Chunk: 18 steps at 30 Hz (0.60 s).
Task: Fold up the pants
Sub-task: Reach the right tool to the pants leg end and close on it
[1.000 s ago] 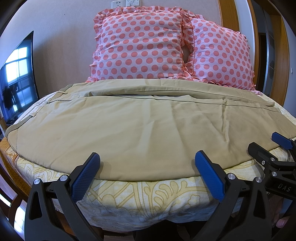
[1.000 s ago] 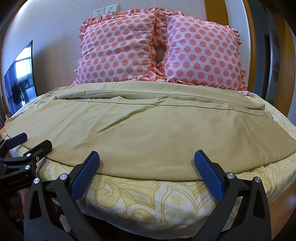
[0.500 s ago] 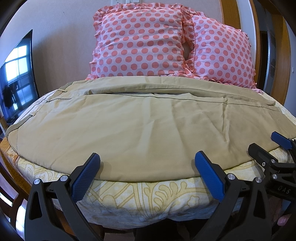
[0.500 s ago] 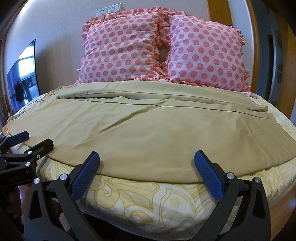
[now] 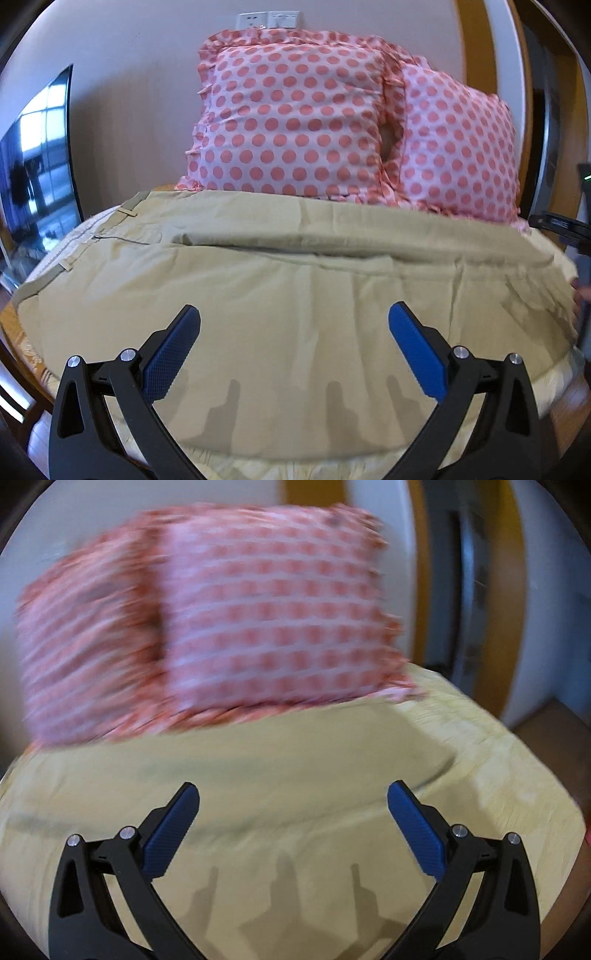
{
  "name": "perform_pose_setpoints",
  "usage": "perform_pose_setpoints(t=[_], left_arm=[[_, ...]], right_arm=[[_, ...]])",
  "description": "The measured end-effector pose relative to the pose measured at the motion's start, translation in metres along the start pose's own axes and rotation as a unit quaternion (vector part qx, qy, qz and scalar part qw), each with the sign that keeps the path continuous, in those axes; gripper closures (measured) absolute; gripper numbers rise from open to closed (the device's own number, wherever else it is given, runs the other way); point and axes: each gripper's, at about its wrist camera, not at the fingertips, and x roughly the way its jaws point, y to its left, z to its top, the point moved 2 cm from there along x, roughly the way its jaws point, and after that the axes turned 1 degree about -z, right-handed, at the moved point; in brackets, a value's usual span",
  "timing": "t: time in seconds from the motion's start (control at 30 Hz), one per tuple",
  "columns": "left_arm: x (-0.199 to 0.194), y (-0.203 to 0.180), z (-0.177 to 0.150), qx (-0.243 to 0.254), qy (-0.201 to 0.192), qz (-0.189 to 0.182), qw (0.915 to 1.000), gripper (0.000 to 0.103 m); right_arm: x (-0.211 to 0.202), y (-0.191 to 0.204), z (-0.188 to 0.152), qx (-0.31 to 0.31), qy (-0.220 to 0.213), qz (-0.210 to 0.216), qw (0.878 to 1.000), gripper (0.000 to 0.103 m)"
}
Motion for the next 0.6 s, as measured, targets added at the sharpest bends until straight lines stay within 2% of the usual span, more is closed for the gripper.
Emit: perform_pose_setpoints(t=[0.07, 0.2, 0.23, 0.27, 0.43, 0.5, 0.57, 0.6], left_arm=[[0.008, 0.000, 0.006, -0.006, 0.005, -0.001, 1.0000, 0.001], [0.019, -0.004, 0.012, 0.001, 0.006, 0.000, 1.0000, 0.001], [0.021, -0.005, 0.013, 0.003, 0.006, 0.000, 1.0000, 0.001], [0.024, -0.006, 0.014, 0.006, 0.006, -0.001, 1.0000, 0.001], [0.035, -0.009, 0.014, 0.015, 0.015, -0.004, 0.9998, 0.001], [0.039, -0.009, 0.013, 0.017, 0.020, -0.003, 0.9996, 0.001], [0.042, -0.008, 0.012, 0.016, 0.026, -0.006, 0.9995, 0.001], [0.041, -0.007, 0.012, 0.013, 0.026, -0.009, 0.9995, 0.001]], right_arm=[[0.045, -0.018, 0.029, 0.029, 0.023, -0.040, 0.999, 0.003], [0.124, -0.039, 0.063, 0.070, 0.078, -0.077, 0.991, 0.031], [0.141, -0.040, 0.069, 0.080, 0.093, -0.083, 0.989, 0.036], [0.161, -0.041, 0.074, 0.090, 0.107, -0.090, 0.986, 0.036], [0.209, -0.047, 0.076, 0.133, 0.140, -0.122, 0.973, 0.042], [0.221, -0.043, 0.072, 0.108, 0.149, -0.142, 0.973, 0.046], [0.225, -0.037, 0.071, 0.077, 0.139, -0.149, 0.976, 0.055], [0.224, -0.039, 0.070, 0.080, 0.137, -0.144, 0.977, 0.063]])
